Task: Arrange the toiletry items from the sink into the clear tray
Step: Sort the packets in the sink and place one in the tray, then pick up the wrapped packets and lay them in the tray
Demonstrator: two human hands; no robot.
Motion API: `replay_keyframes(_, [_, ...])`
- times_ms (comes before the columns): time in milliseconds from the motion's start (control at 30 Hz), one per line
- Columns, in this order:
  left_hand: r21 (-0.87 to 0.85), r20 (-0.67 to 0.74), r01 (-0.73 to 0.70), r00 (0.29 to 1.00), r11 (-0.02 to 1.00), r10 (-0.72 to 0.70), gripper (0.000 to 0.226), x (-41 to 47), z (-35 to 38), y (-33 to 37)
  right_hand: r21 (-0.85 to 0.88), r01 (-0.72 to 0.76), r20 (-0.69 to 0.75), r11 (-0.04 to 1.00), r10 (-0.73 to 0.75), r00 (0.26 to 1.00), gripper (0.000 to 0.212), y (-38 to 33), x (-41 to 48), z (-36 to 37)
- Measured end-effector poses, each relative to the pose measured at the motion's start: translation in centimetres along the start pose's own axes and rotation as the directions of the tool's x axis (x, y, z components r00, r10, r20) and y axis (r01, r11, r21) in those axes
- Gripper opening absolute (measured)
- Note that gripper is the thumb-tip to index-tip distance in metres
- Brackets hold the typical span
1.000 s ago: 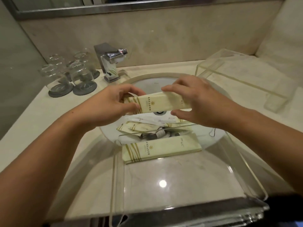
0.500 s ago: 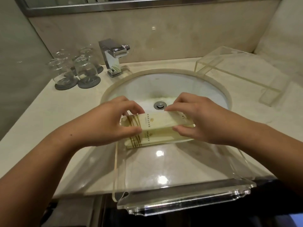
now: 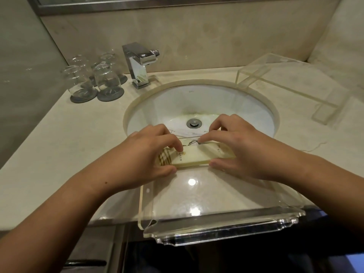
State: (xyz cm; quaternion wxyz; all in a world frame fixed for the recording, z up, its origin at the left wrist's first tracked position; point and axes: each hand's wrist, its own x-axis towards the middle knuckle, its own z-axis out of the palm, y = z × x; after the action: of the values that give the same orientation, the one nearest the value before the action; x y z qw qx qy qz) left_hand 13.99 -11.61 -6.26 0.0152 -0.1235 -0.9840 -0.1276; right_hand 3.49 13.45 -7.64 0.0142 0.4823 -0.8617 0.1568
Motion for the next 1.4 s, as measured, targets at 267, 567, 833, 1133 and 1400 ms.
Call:
replay_keyframes(267, [0.033,-0.053,0.024,0.998,0.999,-0.022,0.040,0.1,0.5,0.0,0.034,0.029,0.002,0.999,-0.029,1.000,0.030,-0.2,0.3,0.3])
replay_keyframes(567, [0.034,-0.066,0.033,0.997,0.999,-0.031,0.041,0.0,0.7,0.1,0.016,0.008,0.034,1.000,-0.008,0.999,0.035,-0.4,0.1,0.2])
replay_keyframes(833, [-0.121,-0.064,0.033,0.997,0.992,-0.041,0.040,-0.2,-0.3,-0.6,0.110,0.041,-0.036,0.993,-0.037,0.999,0.037,-0.5,0.0,-0.5])
replay_keyframes(1133, [-0.264,-0.130,0.147,0.974,0.953,-0.186,0.015,3.8,-1.5,-4.5,0.131,-0.095,-0.092,0.987,0.107,0.990,0.026,3.3,3.6,-3.2])
replay_keyframes(1400, [-0.152,0.019,0.169,0.986,0.974,-0.168,0.022,9.0,1.1,-8.1,0.159,-0.236,0.142,0.959,0.214,0.966,0.024,8.4,7.5,-0.6])
